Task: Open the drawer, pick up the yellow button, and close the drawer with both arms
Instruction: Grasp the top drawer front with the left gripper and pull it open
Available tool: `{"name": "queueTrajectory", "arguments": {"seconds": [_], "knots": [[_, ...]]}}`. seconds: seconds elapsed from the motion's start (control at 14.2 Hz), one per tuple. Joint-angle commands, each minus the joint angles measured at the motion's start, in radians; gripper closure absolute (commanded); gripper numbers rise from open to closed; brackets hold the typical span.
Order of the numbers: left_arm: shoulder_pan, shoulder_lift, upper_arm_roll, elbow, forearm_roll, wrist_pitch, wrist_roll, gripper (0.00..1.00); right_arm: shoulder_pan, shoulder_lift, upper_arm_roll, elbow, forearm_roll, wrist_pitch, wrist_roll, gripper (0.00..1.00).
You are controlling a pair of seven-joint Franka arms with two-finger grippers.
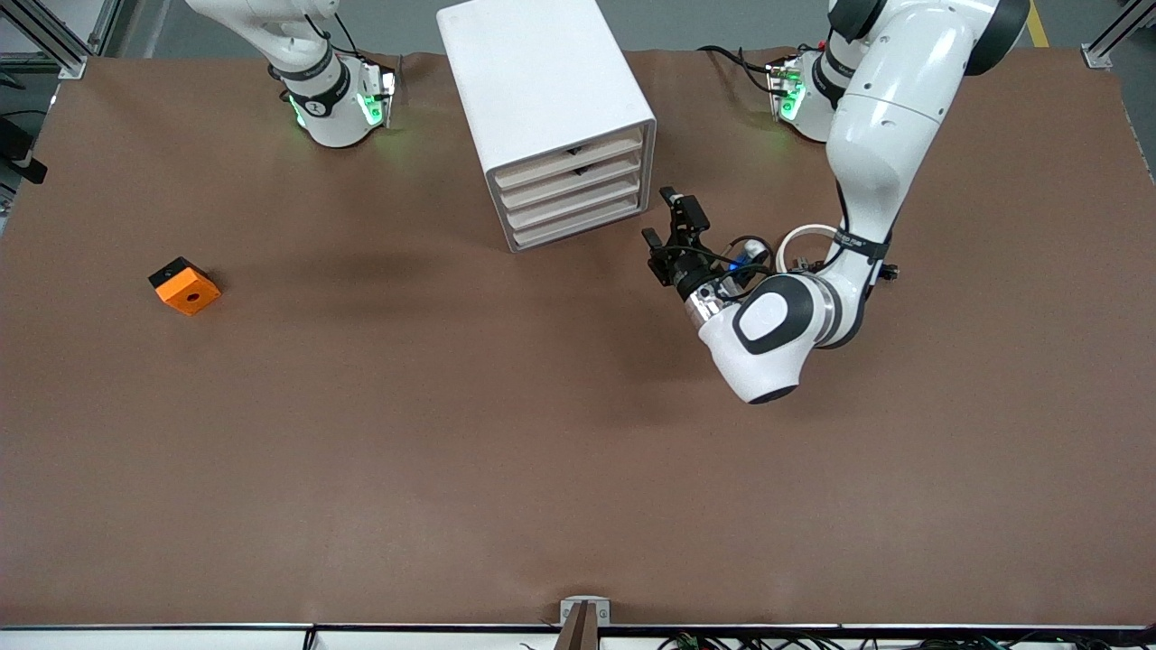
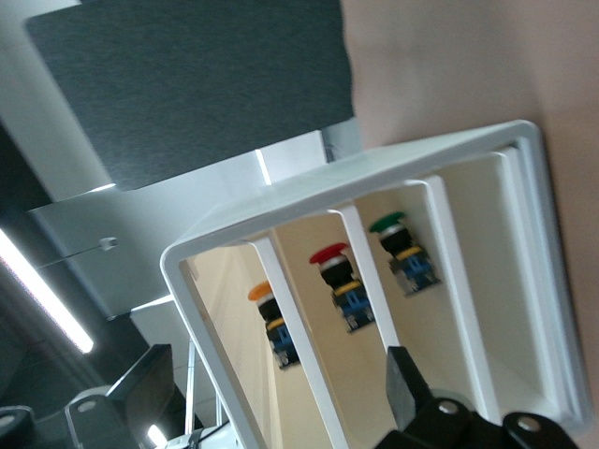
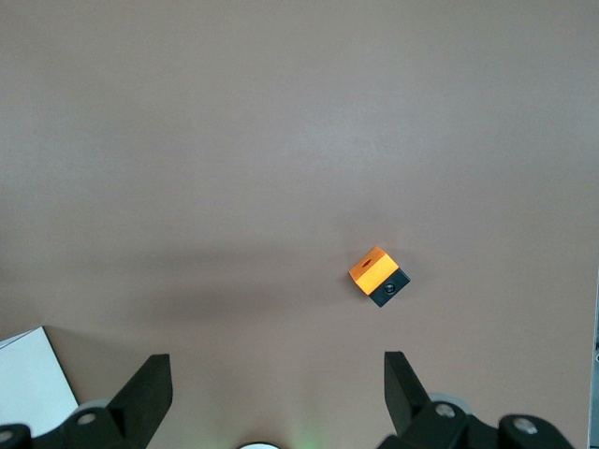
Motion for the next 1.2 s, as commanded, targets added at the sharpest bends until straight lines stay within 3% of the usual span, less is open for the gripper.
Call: {"name": "queueTrajectory", "arguments": {"seconds": [0.0, 0.07, 0.28, 0.49, 1.13], "knots": [[-0.017, 0.022, -0.003, -0.033, -0.054, -0.027, -0.047, 0.05, -0.007, -0.013, 0.000, -0.009, 0.016, -0.009, 0.007, 0.00], [-0.024, 0.030, -0.003, -0.037, -0.065, -0.027, -0.076, 0.12, -0.007, -0.013, 0.000, -0.009, 0.016, -0.009, 0.007, 0.00], [-0.052, 0.045, -0.006, -0.051, -0.086, -0.027, -0.136, 0.14, -0.003, -0.013, 0.003, -0.008, 0.016, -0.009, 0.010, 0.00], [-0.077, 0.031, -0.007, -0.083, -0.086, -0.028, -0.181, 0.24, -0.007, -0.013, 0.001, -0.008, 0.016, -0.004, 0.012, 0.00], [-0.106, -0.067, -0.036, -0.168, -0.069, -0.005, -0.247, 0.24, -0.027, 0.015, -0.004, 0.015, 0.005, -0.007, -0.002, 0.00]]}}
